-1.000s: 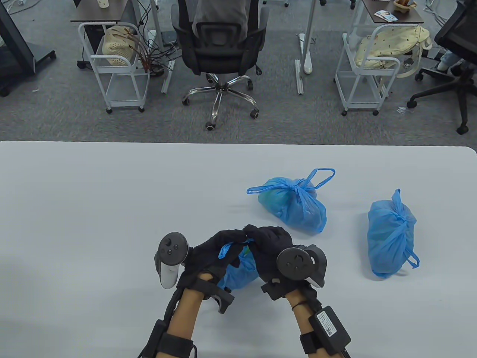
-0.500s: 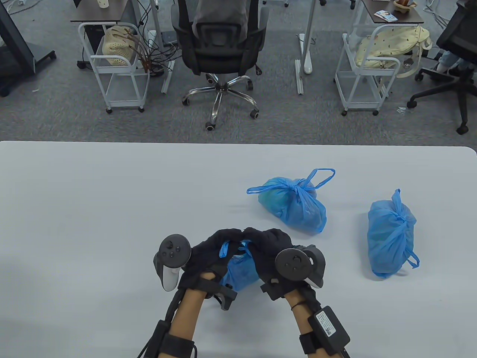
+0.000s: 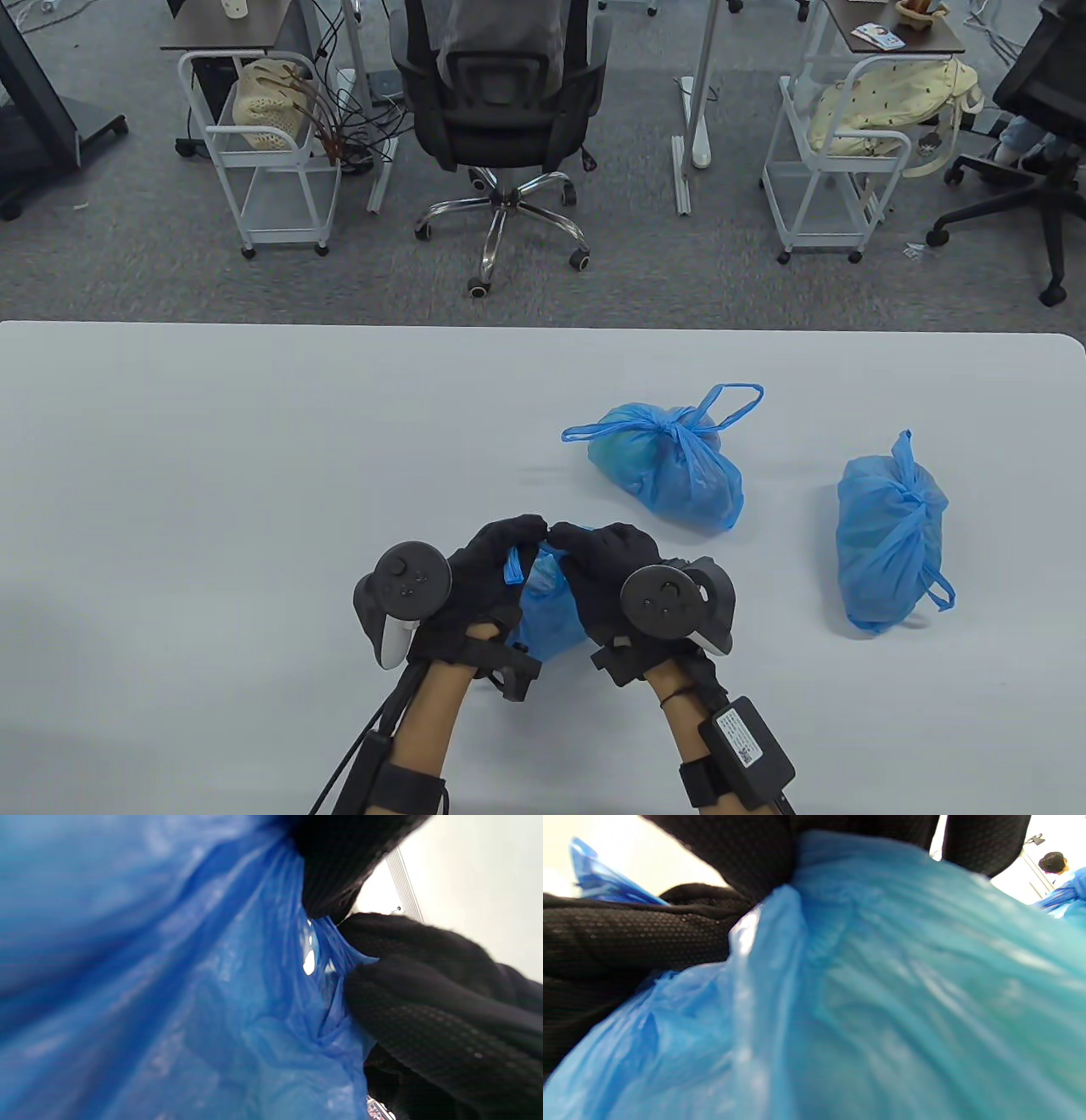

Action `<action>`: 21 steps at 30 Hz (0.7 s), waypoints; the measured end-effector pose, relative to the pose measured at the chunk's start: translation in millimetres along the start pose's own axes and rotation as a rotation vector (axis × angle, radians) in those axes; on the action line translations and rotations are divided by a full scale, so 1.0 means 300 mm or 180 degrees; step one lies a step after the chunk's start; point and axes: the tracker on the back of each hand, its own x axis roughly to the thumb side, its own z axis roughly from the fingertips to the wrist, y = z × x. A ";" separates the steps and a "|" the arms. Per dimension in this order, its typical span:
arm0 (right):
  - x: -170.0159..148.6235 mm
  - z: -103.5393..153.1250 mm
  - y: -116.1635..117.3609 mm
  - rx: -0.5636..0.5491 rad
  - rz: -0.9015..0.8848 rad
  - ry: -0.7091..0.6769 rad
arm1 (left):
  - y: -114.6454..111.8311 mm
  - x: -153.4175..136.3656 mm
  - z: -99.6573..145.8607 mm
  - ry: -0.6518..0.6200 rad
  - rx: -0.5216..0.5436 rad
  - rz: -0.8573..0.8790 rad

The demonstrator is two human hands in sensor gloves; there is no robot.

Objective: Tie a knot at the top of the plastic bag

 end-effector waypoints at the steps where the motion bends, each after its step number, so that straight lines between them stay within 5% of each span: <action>1: 0.000 0.000 0.001 0.0021 -0.0020 0.0015 | 0.000 0.000 0.000 -0.0015 -0.0002 0.0018; 10: -0.039 -0.003 0.004 0.0041 -0.0800 0.0517 | 0.011 -0.022 -0.005 -0.0128 -0.0178 0.0763; 21: -0.041 -0.006 0.012 0.0234 -0.0564 0.0727 | -0.004 -0.019 -0.009 -0.0214 -0.0498 0.1339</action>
